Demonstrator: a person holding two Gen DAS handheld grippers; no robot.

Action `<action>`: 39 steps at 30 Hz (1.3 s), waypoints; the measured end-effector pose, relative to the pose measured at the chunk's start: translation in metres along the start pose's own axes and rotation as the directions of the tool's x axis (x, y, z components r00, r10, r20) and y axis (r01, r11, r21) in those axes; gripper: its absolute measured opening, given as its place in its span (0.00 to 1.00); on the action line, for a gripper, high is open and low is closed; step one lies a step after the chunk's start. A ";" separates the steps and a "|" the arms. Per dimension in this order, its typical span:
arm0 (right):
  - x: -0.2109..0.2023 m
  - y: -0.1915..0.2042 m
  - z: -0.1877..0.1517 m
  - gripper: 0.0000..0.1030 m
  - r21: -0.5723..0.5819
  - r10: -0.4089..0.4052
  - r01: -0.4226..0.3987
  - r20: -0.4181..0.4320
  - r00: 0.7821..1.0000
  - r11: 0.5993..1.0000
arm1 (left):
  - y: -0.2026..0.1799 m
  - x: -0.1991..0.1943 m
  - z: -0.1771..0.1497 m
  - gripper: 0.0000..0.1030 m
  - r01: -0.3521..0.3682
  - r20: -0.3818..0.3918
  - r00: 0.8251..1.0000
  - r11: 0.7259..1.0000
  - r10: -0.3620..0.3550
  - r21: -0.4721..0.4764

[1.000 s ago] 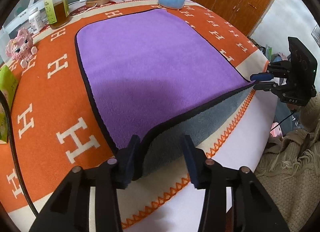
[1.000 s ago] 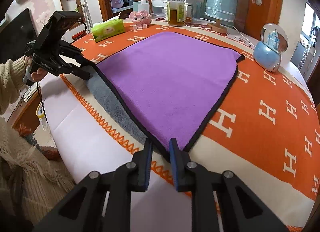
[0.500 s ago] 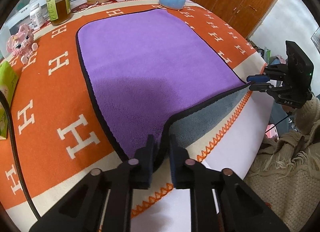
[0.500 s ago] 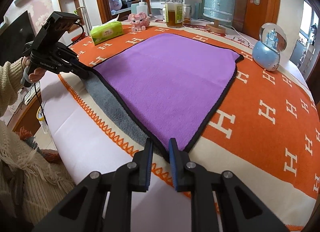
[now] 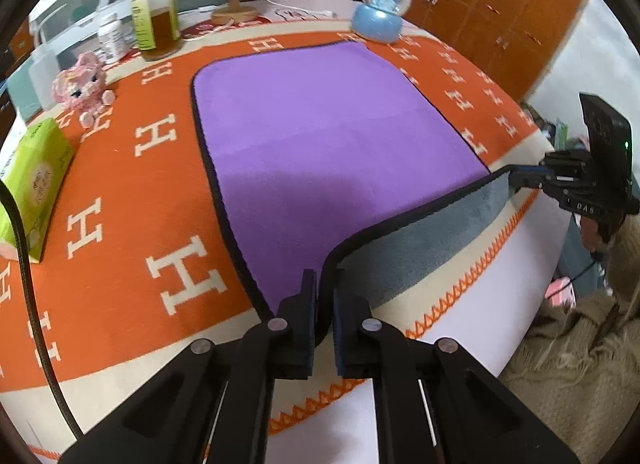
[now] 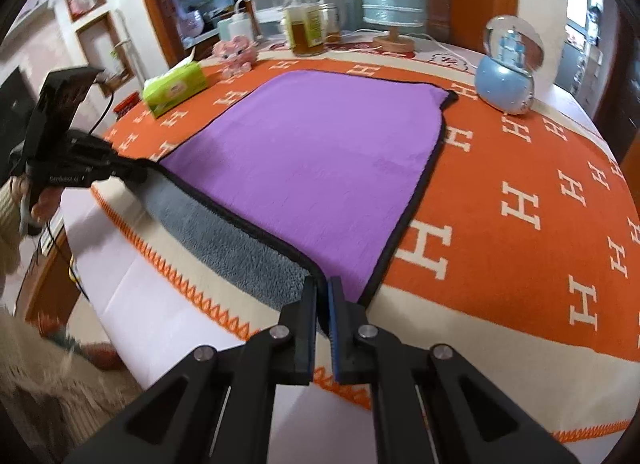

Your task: Fold towel

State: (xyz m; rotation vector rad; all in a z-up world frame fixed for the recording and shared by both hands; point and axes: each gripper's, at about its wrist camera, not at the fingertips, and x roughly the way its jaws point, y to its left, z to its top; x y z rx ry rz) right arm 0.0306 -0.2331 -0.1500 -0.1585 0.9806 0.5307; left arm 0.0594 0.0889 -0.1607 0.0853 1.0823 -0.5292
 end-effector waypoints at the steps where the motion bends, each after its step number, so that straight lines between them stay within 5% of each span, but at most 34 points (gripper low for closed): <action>1: -0.001 0.000 0.003 0.05 0.004 -0.004 0.004 0.008 1.000 1.000 | 0.001 -0.002 0.002 0.05 -0.004 0.009 1.000 1.000 0.004 -0.007; 11: -0.007 -0.009 0.053 0.05 -0.004 -0.090 0.091 0.099 0.991 0.996 | 0.011 -0.010 0.040 0.04 -0.084 0.071 0.994 0.994 0.089 -0.066; 23: 0.017 -0.035 0.152 0.05 -0.017 -0.240 0.248 0.202 0.949 0.968 | 0.057 -0.004 0.135 0.05 -0.195 0.157 0.961 0.959 0.228 -0.204; 31: 0.067 -0.064 0.196 0.05 0.006 -0.315 0.318 0.160 0.935 0.948 | 0.084 0.032 0.187 0.05 -0.261 0.136 0.945 0.934 0.299 -0.243; 39: 0.116 -0.082 0.210 0.05 0.011 -0.338 0.338 0.069 0.939 0.941 | 0.107 0.086 0.200 0.05 -0.302 0.053 0.943 0.912 0.328 -0.279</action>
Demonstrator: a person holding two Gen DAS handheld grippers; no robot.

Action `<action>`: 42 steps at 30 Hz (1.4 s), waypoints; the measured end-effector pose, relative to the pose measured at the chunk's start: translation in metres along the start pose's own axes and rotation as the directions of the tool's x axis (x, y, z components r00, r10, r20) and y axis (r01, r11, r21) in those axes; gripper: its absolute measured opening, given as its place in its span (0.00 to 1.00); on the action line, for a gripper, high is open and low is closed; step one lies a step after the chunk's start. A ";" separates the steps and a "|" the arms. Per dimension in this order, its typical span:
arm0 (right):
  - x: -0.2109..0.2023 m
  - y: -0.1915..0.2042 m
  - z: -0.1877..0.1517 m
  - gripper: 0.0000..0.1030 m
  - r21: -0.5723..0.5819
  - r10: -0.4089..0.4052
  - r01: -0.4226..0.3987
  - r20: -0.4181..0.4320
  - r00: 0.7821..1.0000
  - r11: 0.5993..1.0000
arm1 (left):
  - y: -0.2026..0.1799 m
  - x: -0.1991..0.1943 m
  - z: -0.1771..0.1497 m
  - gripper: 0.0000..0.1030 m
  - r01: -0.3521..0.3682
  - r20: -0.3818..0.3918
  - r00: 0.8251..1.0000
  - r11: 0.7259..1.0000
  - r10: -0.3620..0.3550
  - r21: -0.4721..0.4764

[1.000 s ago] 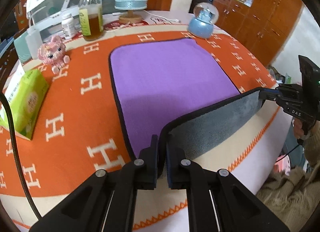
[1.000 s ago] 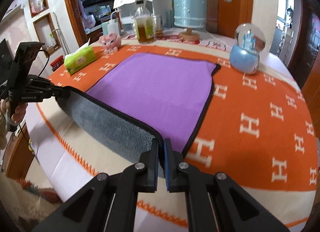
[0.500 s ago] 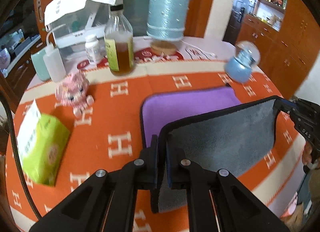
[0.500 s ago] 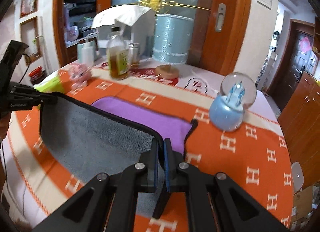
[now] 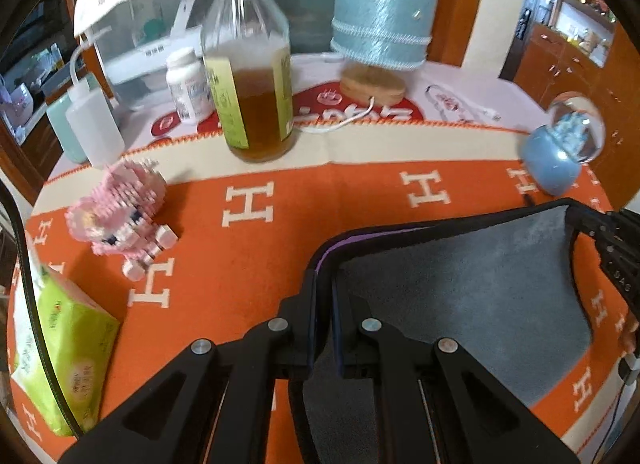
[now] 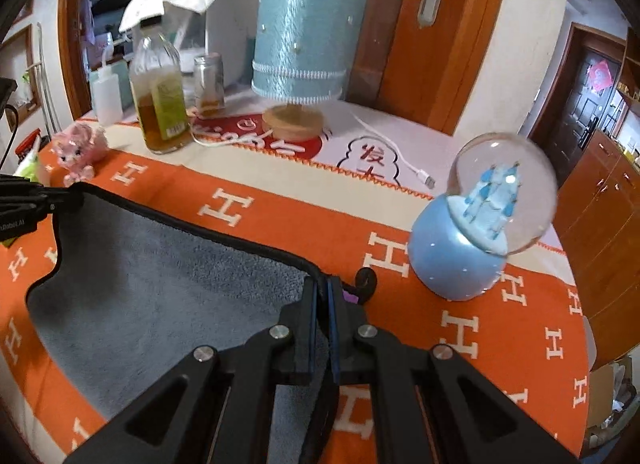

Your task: Fold towel

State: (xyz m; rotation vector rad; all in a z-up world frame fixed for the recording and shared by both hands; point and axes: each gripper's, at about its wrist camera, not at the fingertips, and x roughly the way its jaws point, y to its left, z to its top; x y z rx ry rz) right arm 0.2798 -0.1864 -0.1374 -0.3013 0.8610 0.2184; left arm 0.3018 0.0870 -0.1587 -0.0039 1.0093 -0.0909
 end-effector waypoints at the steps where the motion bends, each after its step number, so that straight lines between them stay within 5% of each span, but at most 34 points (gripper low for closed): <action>1: 0.005 0.002 0.001 0.05 -0.011 -0.007 0.006 -0.012 1.000 1.000 | 0.001 0.006 0.000 0.05 -0.007 -0.008 1.000 1.000 0.007 -0.003; 3: 0.016 0.005 0.002 0.09 -0.026 -0.032 0.031 -0.038 0.999 0.999 | 0.003 0.019 0.001 0.07 -0.021 -0.027 0.999 1.000 0.021 -0.022; 5: 0.023 0.004 0.002 0.23 -0.020 -0.069 0.068 -0.054 0.996 0.998 | 0.004 0.029 0.001 0.19 -0.039 -0.060 0.997 0.999 0.037 -0.037; 7: 0.021 0.000 0.004 0.35 0.012 -0.099 0.100 -0.051 0.994 0.995 | 0.005 0.033 0.001 0.76 -0.059 -0.084 0.995 0.997 0.055 -0.054; 9: 0.014 -0.003 0.005 0.46 0.051 -0.131 0.132 -0.037 0.991 0.990 | 0.007 0.030 -0.001 0.90 -0.069 -0.069 0.996 0.994 0.063 -0.080; 25: -0.042 0.019 -0.004 0.62 0.228 0.041 -0.018 -0.095 0.995 0.973 | -0.015 -0.050 -0.015 0.91 0.016 -0.009 1.000 0.993 -0.017 -0.115; 30: -0.081 0.021 -0.020 0.74 0.301 0.075 -0.058 -0.045 0.996 0.952 | -0.028 -0.097 -0.034 0.99 0.019 0.051 0.999 0.995 -0.014 -0.095; 35: -0.128 0.030 -0.037 1.00 0.314 0.086 -0.088 0.022 0.996 0.945 | -0.041 -0.146 -0.059 0.99 0.004 0.117 0.993 0.996 0.007 -0.091; 42: -0.181 0.043 -0.057 1.00 0.295 0.091 -0.108 0.071 0.993 0.949 | -0.054 -0.204 -0.094 0.99 -0.005 0.176 0.984 0.994 0.024 -0.109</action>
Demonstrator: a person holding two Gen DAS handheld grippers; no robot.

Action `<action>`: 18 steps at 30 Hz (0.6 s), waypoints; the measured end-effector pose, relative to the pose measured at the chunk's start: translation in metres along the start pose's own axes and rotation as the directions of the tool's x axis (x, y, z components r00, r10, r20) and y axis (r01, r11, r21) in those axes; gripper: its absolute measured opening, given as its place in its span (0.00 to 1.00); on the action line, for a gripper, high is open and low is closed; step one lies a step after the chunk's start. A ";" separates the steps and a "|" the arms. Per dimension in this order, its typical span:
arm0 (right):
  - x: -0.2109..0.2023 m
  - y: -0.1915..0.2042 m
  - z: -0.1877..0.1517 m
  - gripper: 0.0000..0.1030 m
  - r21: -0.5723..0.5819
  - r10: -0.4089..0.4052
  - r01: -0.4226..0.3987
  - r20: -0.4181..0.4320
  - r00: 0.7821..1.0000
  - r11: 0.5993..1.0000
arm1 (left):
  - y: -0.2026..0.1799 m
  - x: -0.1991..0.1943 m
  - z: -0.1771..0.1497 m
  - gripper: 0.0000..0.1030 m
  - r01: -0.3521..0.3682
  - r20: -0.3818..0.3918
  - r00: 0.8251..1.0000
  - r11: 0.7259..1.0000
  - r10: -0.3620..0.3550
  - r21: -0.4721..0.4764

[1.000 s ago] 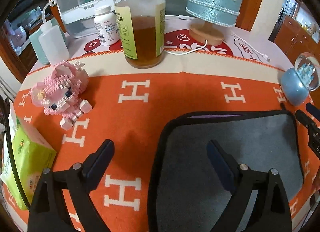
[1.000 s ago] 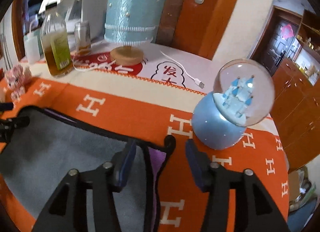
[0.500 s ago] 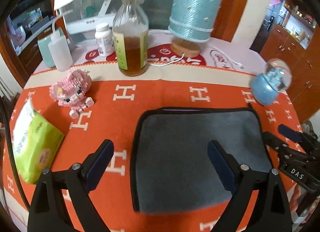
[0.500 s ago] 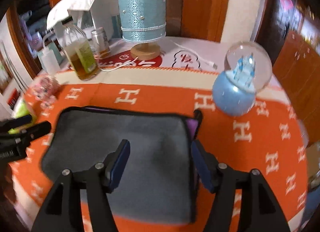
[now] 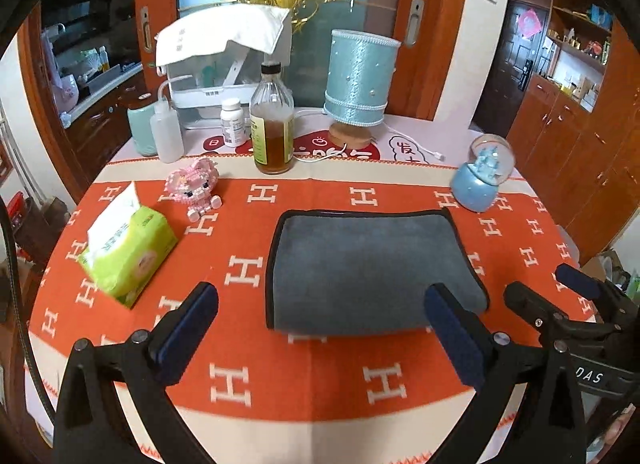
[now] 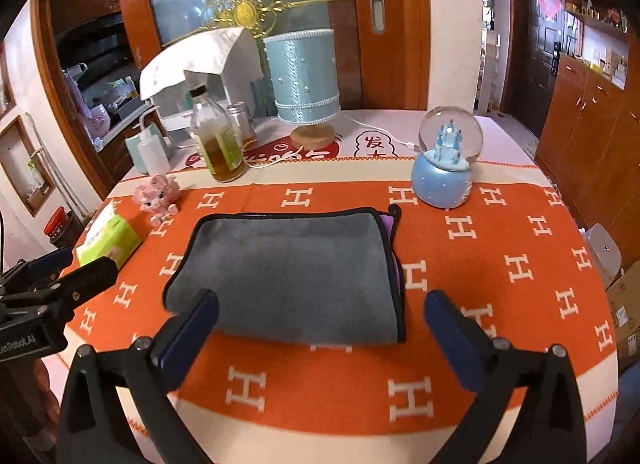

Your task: Fold towel

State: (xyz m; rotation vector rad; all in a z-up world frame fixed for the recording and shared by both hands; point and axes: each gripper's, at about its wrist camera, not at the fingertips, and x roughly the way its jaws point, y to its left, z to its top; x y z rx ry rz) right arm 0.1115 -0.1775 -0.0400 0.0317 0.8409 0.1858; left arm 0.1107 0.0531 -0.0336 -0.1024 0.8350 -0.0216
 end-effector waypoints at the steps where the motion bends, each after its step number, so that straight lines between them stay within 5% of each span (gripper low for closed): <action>1: -0.004 0.000 -0.002 1.00 0.001 0.009 -0.009 -0.001 1.000 1.000 | -0.002 -0.007 -0.003 0.99 -0.007 0.010 1.000 1.000 0.007 0.002; 7: -0.030 0.006 -0.009 1.00 0.001 0.015 -0.015 0.023 1.000 1.000 | -0.004 -0.040 -0.014 0.99 0.010 0.027 1.000 1.000 -0.010 -0.011; 18: -0.074 0.018 -0.025 1.00 -0.015 0.008 -0.008 0.030 1.000 1.000 | -0.008 -0.076 -0.036 0.99 -0.091 0.023 0.996 0.996 0.092 -0.021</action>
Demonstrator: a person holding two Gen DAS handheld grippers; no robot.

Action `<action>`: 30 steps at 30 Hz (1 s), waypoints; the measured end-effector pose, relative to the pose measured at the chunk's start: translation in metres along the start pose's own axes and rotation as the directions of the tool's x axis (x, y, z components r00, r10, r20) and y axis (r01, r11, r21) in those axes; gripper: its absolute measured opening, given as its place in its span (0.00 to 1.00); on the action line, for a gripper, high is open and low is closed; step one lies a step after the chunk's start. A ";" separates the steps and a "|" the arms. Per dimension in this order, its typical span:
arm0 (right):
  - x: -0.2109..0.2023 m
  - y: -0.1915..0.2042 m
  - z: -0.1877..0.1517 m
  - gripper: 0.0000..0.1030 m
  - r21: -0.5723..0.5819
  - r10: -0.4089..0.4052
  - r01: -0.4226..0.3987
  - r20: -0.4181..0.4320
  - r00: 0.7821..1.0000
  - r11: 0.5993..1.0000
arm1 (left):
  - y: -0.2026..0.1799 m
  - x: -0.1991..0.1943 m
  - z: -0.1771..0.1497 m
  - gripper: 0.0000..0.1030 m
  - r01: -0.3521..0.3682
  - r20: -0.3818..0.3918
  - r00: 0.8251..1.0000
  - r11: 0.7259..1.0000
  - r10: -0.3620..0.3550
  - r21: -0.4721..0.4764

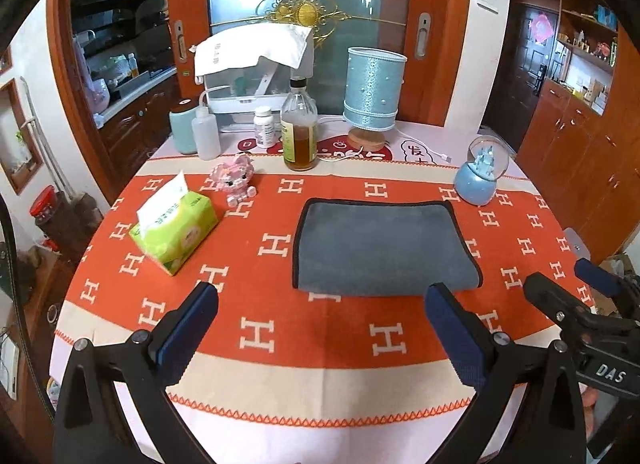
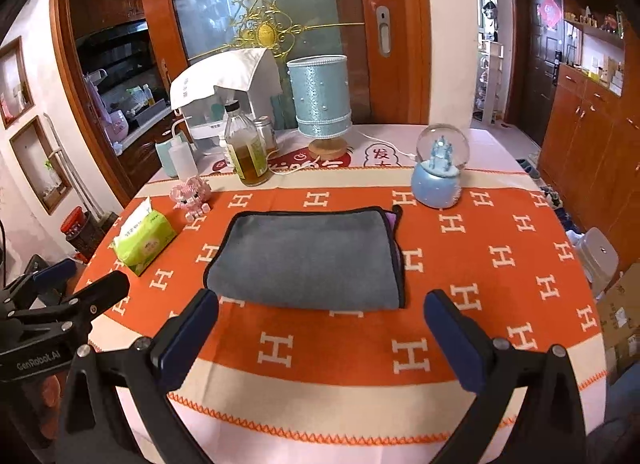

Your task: Fold towel

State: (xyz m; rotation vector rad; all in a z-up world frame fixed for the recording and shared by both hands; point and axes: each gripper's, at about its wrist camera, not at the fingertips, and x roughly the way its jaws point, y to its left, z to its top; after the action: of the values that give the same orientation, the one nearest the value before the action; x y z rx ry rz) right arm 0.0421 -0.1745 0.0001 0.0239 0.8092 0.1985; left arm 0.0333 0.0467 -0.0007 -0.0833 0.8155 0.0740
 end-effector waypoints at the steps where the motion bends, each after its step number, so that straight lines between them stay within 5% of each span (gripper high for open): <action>1: -0.003 0.001 -0.002 1.00 -0.002 -0.001 0.001 -0.002 1.000 1.000 | 0.000 -0.003 -0.003 0.99 -0.006 0.001 1.000 1.000 0.006 -0.004; 14: -0.035 0.006 -0.042 1.00 -0.005 -0.065 0.065 -0.016 0.998 0.998 | 0.004 -0.028 -0.028 0.99 0.005 0.004 1.000 0.998 -0.005 -0.065; 30: -0.053 0.002 -0.050 1.00 0.037 -0.113 0.112 0.019 0.993 0.993 | -0.018 -0.039 -0.037 0.99 -0.008 0.024 1.000 1.000 0.008 -0.008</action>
State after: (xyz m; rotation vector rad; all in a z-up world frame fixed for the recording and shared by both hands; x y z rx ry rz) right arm -0.0297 -0.1848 0.0037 0.0142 0.7903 0.0772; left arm -0.0183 0.0239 0.0032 -0.0870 0.7919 0.0856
